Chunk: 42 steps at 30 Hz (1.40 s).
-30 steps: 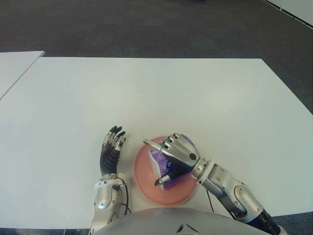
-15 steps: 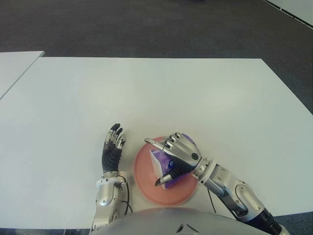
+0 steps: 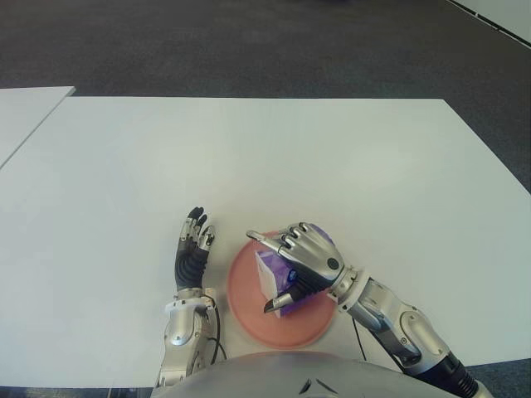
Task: Put the tissue paper into the plate.
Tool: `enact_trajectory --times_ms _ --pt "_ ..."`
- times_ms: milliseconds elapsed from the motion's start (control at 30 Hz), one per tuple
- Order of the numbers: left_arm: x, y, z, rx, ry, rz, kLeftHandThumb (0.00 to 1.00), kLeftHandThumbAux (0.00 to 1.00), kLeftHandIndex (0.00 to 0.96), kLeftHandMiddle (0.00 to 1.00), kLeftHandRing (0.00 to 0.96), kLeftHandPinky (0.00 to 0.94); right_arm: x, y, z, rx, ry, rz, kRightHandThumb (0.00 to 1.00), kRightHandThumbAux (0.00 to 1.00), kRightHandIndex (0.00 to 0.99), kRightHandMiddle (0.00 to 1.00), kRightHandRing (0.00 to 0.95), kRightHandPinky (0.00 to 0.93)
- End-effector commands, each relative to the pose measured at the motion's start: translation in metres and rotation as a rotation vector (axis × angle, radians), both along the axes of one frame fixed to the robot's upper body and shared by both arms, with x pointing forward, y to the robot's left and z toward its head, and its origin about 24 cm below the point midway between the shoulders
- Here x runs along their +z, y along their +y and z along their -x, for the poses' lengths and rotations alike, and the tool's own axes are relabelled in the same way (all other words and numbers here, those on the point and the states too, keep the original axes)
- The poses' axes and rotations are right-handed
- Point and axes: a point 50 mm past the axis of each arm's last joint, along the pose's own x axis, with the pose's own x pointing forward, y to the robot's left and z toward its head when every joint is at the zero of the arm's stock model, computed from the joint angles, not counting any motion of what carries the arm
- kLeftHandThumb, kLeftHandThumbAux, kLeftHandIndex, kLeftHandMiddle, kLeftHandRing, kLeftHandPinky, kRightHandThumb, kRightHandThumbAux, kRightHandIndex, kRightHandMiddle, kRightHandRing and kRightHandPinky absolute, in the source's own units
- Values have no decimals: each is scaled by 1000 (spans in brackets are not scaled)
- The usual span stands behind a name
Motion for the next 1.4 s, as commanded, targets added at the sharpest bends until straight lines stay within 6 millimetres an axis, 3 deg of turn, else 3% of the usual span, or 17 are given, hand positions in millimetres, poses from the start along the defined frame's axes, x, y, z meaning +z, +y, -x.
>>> enact_trajectory --times_ms 33,267,800,1400 --pt "-10 -16 5 46 88 99 291 580 97 79 57 39 -1 -2 -1 -11 11 -23 171 314 0 0 0 0" --pt "-9 -17 6 41 80 112 325 578 117 98 83 107 0 -2 -1 -12 3 -35 176 320 0 0 0 0" --pt "-7 -18 6 16 84 37 244 565 64 54 36 29 1 -1 -2 -18 -10 -44 186 304 0 0 0 0" --pt "-7 -17 6 23 81 39 259 549 64 55 37 44 2 1 -3 -9 -13 -36 191 304 0 0 0 0"
